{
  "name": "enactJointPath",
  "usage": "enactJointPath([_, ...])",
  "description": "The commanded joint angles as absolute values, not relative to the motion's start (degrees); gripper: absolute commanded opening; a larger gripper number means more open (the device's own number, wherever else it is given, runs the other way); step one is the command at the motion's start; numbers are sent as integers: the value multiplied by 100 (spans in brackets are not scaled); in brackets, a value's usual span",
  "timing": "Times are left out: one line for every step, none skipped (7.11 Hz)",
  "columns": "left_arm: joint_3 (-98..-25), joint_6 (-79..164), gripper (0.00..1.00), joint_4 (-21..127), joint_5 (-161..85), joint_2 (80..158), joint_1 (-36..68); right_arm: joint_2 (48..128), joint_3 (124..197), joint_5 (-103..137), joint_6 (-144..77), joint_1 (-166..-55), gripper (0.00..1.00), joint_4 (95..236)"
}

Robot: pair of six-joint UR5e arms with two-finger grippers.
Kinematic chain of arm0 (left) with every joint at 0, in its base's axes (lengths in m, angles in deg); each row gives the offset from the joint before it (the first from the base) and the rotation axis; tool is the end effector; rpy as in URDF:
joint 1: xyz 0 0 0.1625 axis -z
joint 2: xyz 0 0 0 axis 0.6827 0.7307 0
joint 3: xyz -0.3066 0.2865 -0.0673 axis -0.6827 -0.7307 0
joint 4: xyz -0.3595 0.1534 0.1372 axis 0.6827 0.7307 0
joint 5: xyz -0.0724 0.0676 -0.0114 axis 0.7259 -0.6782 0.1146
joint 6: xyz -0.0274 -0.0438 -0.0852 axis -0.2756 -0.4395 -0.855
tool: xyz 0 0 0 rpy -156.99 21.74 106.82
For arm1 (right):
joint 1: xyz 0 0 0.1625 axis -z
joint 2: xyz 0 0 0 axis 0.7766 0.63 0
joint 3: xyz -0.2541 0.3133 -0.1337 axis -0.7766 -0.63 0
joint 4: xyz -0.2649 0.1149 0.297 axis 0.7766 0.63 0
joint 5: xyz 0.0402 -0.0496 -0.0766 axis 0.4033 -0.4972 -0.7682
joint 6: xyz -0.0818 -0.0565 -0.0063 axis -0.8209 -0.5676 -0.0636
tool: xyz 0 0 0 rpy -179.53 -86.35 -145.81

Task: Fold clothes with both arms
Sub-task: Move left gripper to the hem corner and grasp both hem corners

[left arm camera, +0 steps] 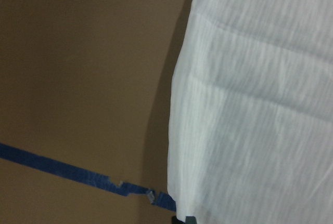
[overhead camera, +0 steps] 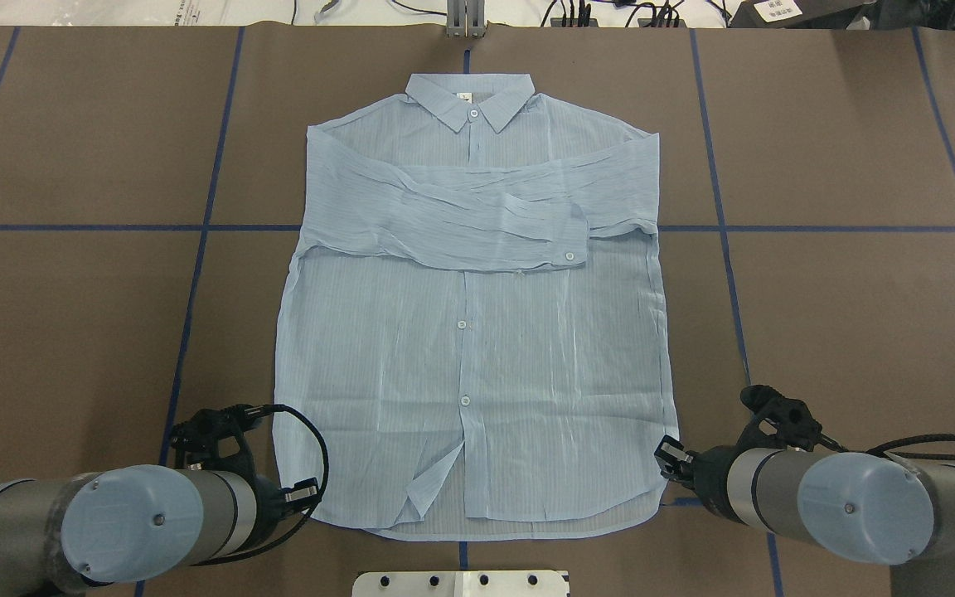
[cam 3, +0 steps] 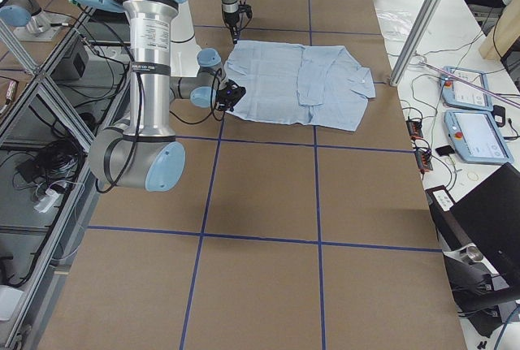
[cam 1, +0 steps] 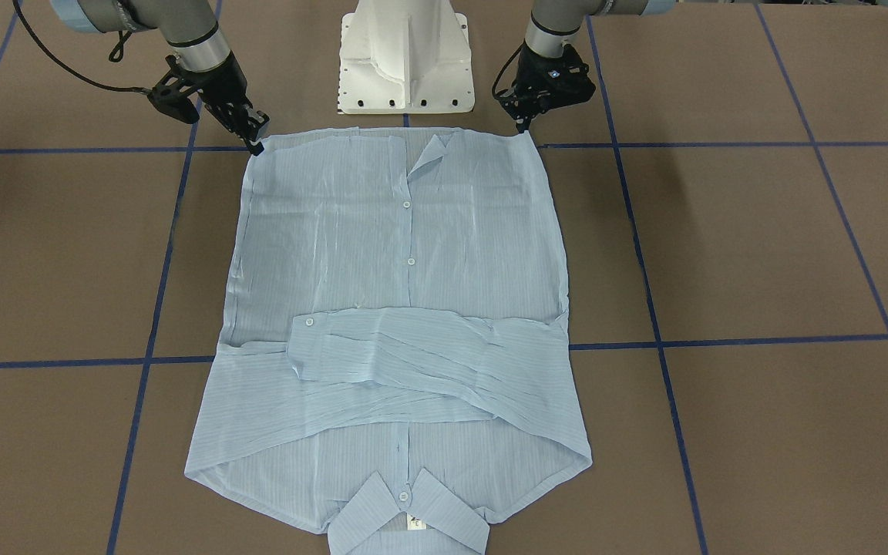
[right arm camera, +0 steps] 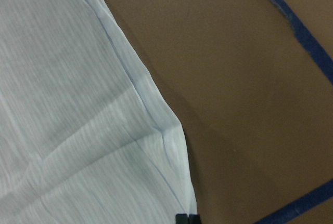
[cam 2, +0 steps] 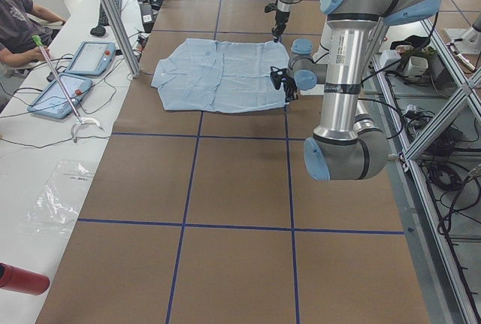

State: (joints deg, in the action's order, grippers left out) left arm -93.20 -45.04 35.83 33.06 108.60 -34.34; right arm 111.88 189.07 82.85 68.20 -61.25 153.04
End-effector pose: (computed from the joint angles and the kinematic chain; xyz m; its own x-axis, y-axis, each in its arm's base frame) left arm 0.4750 -0.2034 0.3029 0.5821 -0.3035 -0.7543 0.2476 0.9498 -0.1911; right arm -0.4276 -0.2158 0.3808 0.4133 0.5609 0.7173 -0.4514 0.8103 -0.3736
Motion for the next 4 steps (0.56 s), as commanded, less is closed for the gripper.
enactJointPath([-9854, -4650, 0, 3558, 3281, 10791, -3391, 11403, 19358, 8315, 6820, -6150, 0, 15285])
enactJointPath([-10195, -5069, 0, 3549, 3281, 10747, -3400, 11762, 19726, 8333, 6829, -6132, 0, 15285])
enactJointPath([-10625, -5378, 0, 3523, 3290, 10738, -3426, 12131, 20200, 8403, 6829, -6124, 0, 15276])
enactJointPath([-11003, -5677, 0, 3523, 3290, 10764, -3392, 12257, 20509, 8403, 6829, -6158, 0, 15285])
